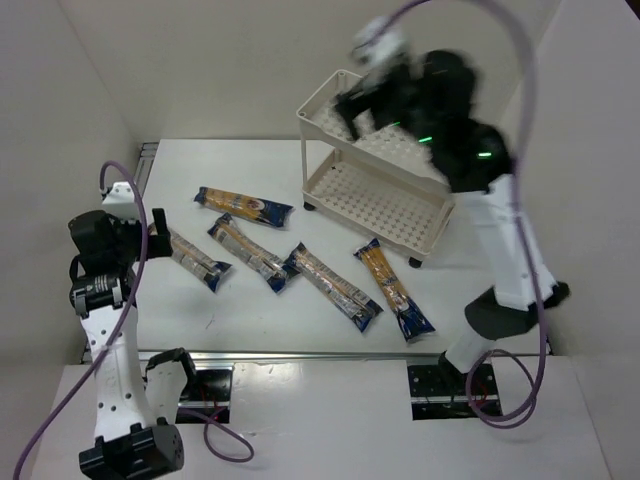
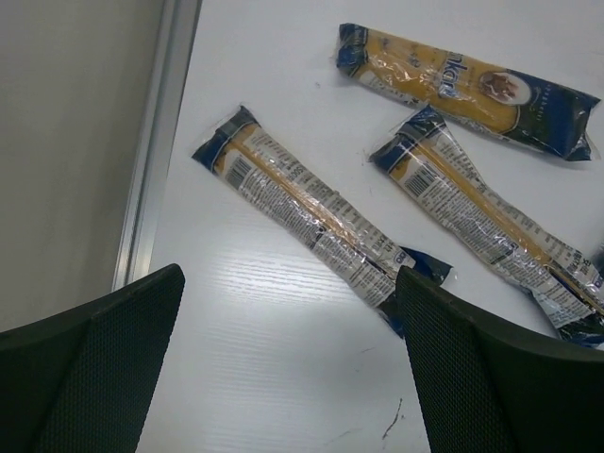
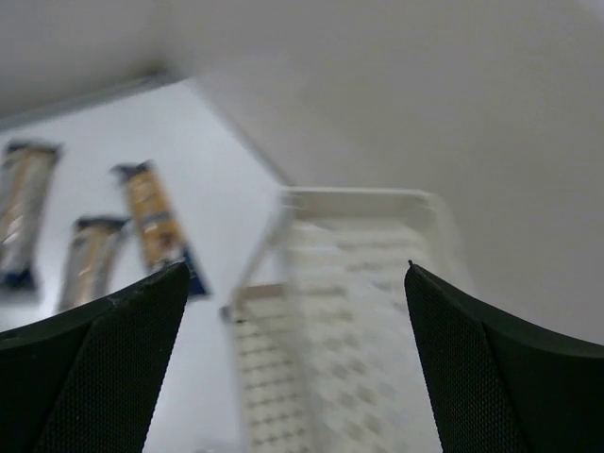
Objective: Place and organize the pasta boxes and bags onto the shelf
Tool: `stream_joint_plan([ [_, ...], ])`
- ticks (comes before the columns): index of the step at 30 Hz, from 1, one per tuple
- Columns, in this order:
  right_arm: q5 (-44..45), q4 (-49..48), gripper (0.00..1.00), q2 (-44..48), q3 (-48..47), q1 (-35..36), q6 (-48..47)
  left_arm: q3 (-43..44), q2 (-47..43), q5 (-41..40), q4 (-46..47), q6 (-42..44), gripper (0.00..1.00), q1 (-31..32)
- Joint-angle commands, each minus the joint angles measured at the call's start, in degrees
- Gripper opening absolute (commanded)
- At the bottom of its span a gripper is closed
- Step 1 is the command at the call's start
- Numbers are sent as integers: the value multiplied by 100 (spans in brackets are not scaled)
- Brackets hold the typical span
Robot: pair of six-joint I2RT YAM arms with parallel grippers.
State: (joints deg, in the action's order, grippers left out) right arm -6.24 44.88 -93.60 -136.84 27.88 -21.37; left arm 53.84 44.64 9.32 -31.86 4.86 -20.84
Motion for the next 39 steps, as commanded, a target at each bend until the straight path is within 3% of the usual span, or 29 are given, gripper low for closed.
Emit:
stream_joint_plan([
  [1,2305,-542,100,-385,309,2255,-1143,-58,9,377,268,-363,100,-332],
  [4,964,89,100,-912,-71,2599,-302,-120,-52,377,268,-424,100,-509],
  [6,546,346,100,-1002,181,2600,8,-190,-104,377,207,-478,100,-588],
  [9,282,398,100,-617,1673,2600,194,-322,-175,377,206,-565,100,-710],
  [10,64,398,100,-241,2574,2600,264,-322,-175,377,206,-644,100,-711],
  [12,62,320,100,165,3606,2600,466,-400,-175,543,268,-802,100,-763],
  [14,375,144,100,734,5276,2600,519,-462,-228,606,338,-803,100,-764],
  [16,378,82,100,1009,6487,2329,580,-463,-228,528,391,-864,100,-764],
  [19,123,82,100,1274,7264,1494,914,-463,-176,457,452,-978,100,-764],
  [23,359,-154,100,1161,7461,755,1318,-647,-122,456,689,-1101,100,-764],
  [27,1326,-357,100,617,7575,676,1425,-700,-61,614,917,-1461,100,-991],
  [31,1011,-305,100,-60,7575,552,1477,-822,-61,975,988,-1541,100,-1203],
  [39,1635,-410,98,-940,7575,341,1794,-823,-8,905,988,-1541,100,-1273],
])
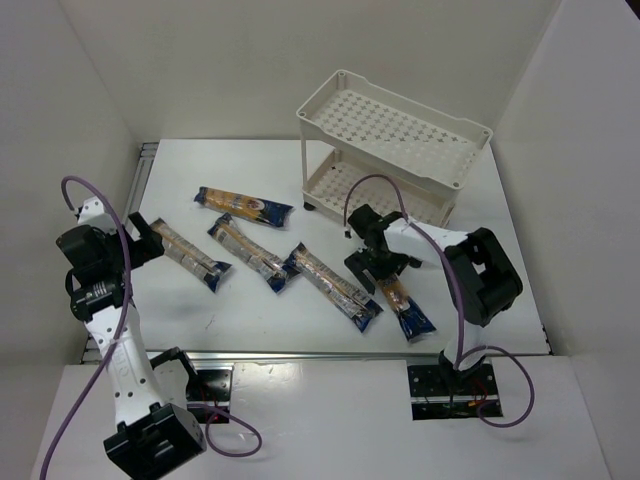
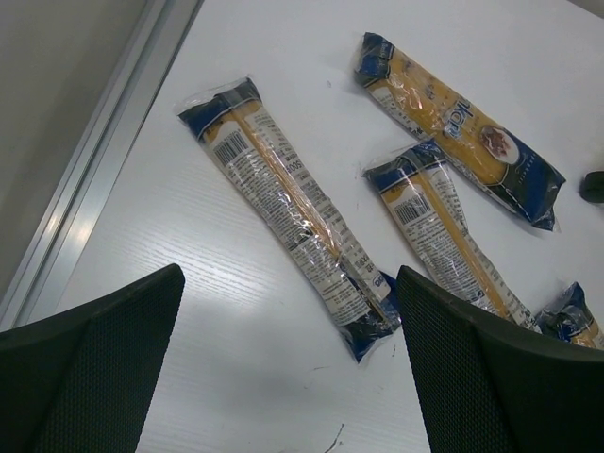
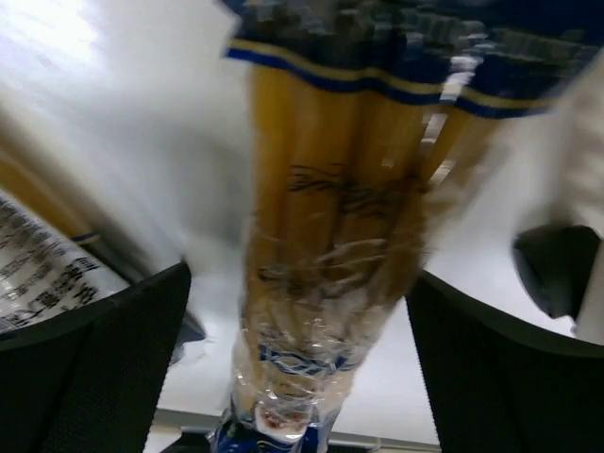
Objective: Place and organize the pasta boxes and bags onto the shelf
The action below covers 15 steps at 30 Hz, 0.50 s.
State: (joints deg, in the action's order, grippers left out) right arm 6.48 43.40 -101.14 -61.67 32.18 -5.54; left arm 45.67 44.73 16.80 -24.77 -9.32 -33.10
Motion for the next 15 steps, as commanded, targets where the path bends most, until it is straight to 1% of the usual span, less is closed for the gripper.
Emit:
stream_joint_plan([
  [1,363,-262,95,-186,59,-90,211,-5,-17,157,280,-122,100,-47],
  [2,363,-262,78,-265,59,-90,211,-5,-17,157,280,-122,100,-47],
  [4,310,-314,49,-336,59,-90,211,-5,-17,157,280,-122,100,-47],
  [5,310,-314,16,-388,59,-90,211,-5,-17,157,280,-122,100,-47],
  [6,249,-314,1,-389,59,-90,211,-5,-17,157,280,-122,100,-47],
  [7,248,-262,0,-319,59,-90,81,-5,-17,157,280,-122,100,-47],
  [9,-23,-78,0,-74,6,6,-174,-5,-70,157,333,-122,100,-47],
  [10,-198,-7,0,398,-46,216,-489,-5,-70,157,333,-122,100,-47],
  [11,-148,54,0,698,-108,409,-675,-5,-70,209,333,-122,100,-47],
  [12,18,55,0,1032,-230,646,-842,-58,-70,210,333,-122,100,-47],
  [13,377,55,0,1601,-336,910,-1035,-58,-122,210,333,-122,100,-47],
  [14,589,55,0,1789,-476,1443,-1350,-58,-122,210,333,-122,100,-47],
  [15,774,55,0,1878,-895,1649,-1431,-58,-122,210,333,-122,100,-47],
])
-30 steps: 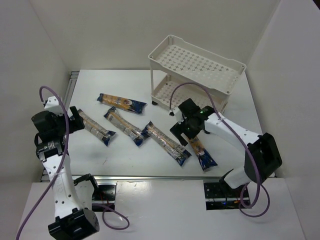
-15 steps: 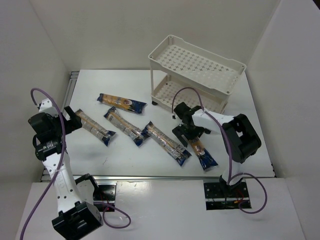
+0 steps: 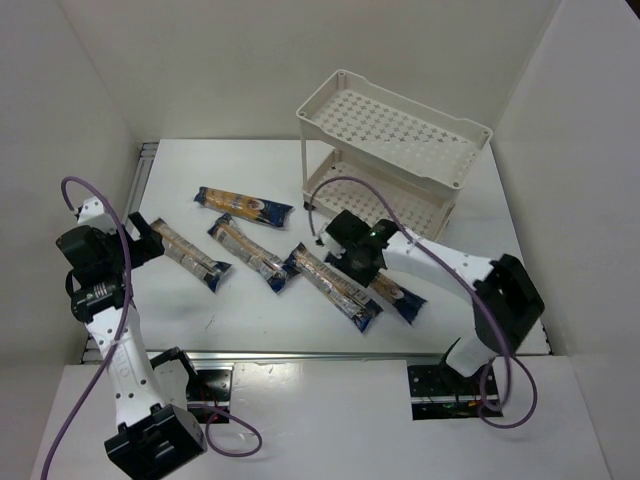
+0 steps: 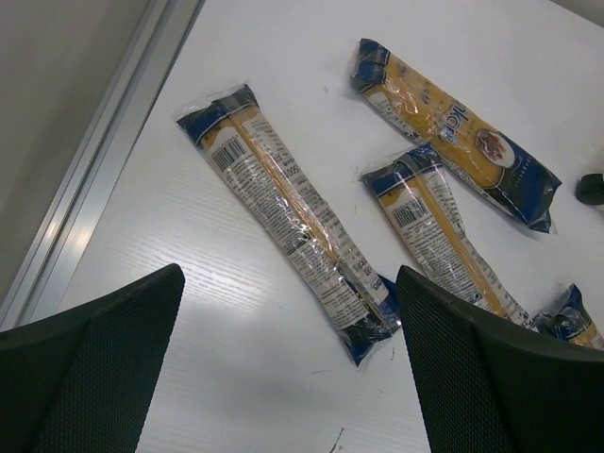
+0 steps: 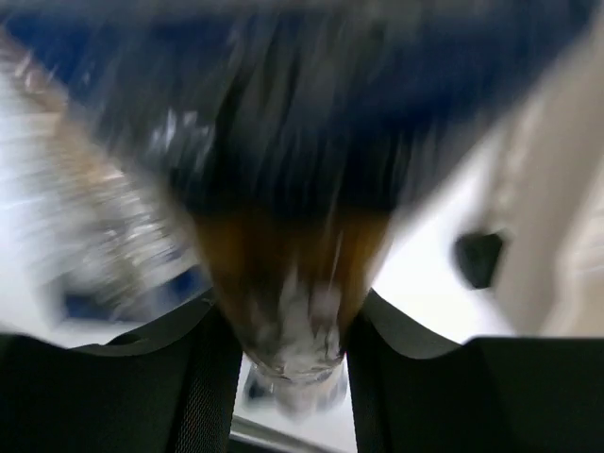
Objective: Place and organize the pasta boxes and bags onto the shelf
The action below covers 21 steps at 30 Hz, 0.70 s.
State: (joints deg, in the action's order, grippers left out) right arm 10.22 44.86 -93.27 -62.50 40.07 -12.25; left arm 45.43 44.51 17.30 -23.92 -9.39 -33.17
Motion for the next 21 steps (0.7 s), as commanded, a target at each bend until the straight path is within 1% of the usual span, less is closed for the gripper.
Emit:
stream_joint_plan([
  [1,550,-5,0,1092,-1104,1001,-813,-34,-101,160,248,-116,100,-41],
  [2,769,83,0,857,-1428,1063,-814,-34,-101,160,248,-116,100,-41],
  [3,954,136,0,707,-2041,1064,-814,-34,-153,160,248,-116,100,-41],
  [4,1199,85,0,557,-2308,1064,-814,-34,-153,160,248,-116,100,-41],
  [5,1802,-46,0,286,-2519,1064,-866,-34,-153,160,248,-116,100,-41],
  [6,2139,-256,0,179,-2713,1064,-1171,-34,-153,160,248,-116,100,-41],
  [7,2490,-842,0,91,-2715,1064,-1418,44,-153,90,196,-116,100,-41],
  [8,2851,-1169,0,-6,-2715,1064,-1708,97,-153,89,195,-168,100,-41],
  [9,3437,-1486,0,-163,-2619,1003,-2285,98,-153,89,195,-169,100,-41],
  [11,3767,-2109,0,-305,-2618,941,-2684,98,-153,168,195,-221,100,-41],
  [12,4055,-2226,0,-418,-2801,941,-3008,98,-153,221,195,-221,100,-41],
  [14,4391,-2620,0,-472,-2872,879,-3422,98,-153,221,195,-221,100,-41],
  [16,4655,-2737,0,-726,-2873,635,-3818,98,-153,221,195,-221,100,-41],
  [19,4709,-2737,0,-1042,-2943,405,-3733,45,-101,221,256,-221,100,-41],
  [20,4630,-2737,0,-1296,-3013,274,-3654,45,-48,282,256,-221,100,-41],
  [21,4630,-2650,0,-1446,-3240,212,-3583,45,-48,283,256,-221,100,-41],
])
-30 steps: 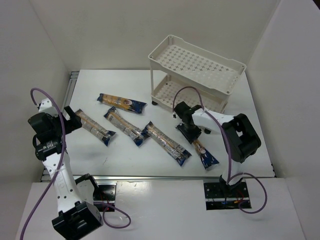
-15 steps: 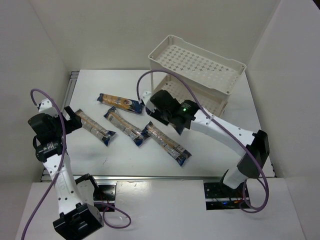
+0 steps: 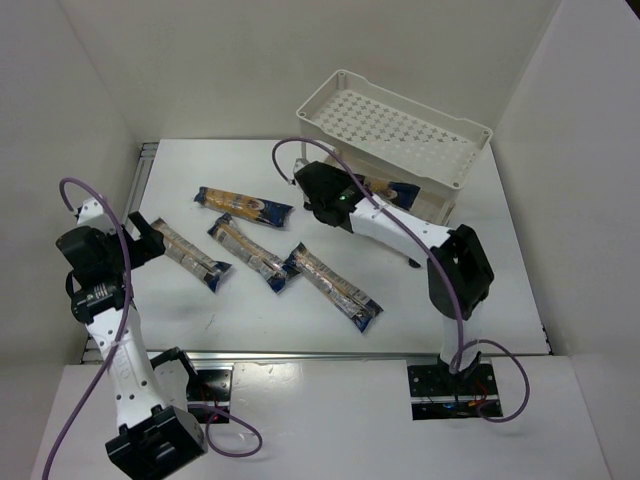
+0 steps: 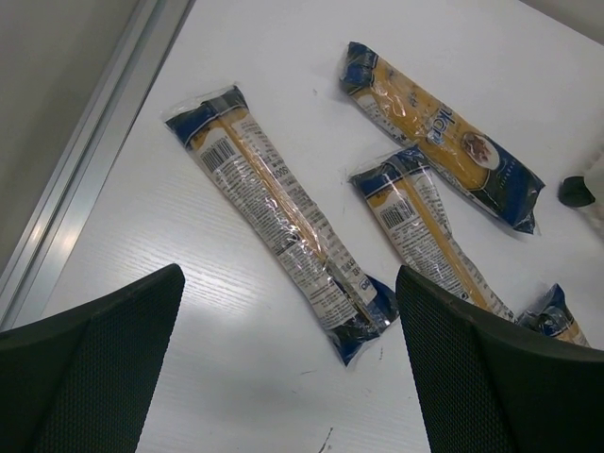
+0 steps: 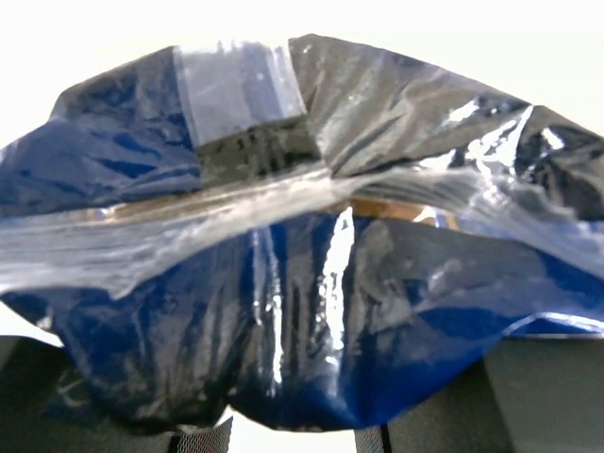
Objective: Place and organize the pasta boxes and bags onto the shelf
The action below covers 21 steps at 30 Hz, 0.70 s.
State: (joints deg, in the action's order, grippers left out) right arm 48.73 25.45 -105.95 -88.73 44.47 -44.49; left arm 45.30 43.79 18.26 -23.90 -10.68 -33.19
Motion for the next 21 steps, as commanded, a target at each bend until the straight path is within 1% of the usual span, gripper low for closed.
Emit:
stream_joint_plan([
  [1,778,-621,0,-337,-776,-298,-254,58,24,187,254,-92,100,-38],
  [2,726,-490,0,-652,-917,-420,-36,58,24,187,254,-92,100,-38],
  [3,726,-375,0,-785,-1110,-474,54,58,24,187,254,-92,100,-38],
  [5,647,-217,0,-1023,-1164,-544,290,58,24,187,254,-92,100,-38],
  [6,647,-164,6,-1024,-1216,-544,370,58,24,187,254,-92,100,-38],
  [7,586,-33,28,-1094,-1217,-544,440,58,24,187,254,-92,100,-38],
  [8,585,29,77,-1094,-1217,-544,493,58,24,187,254,-92,100,-38],
  [9,585,30,88,-1094,-1217,-544,572,58,24,187,254,-145,100,-38],
  [11,523,152,100,-1042,-1217,-544,643,58,76,187,254,-223,100,-38],
  [15,278,153,100,-524,-964,-544,705,111,226,301,377,-452,100,-38],
  [17,-3,153,100,-68,-805,-370,792,164,374,301,377,-767,100,-38],
  [18,-187,153,100,108,-630,-290,793,164,445,301,377,-926,100,-38],
  [19,-536,153,100,475,-532,-211,871,164,533,301,377,-1058,100,-38],
  [21,-1029,266,100,838,-295,44,1117,164,832,650,377,-1487,100,-38],
])
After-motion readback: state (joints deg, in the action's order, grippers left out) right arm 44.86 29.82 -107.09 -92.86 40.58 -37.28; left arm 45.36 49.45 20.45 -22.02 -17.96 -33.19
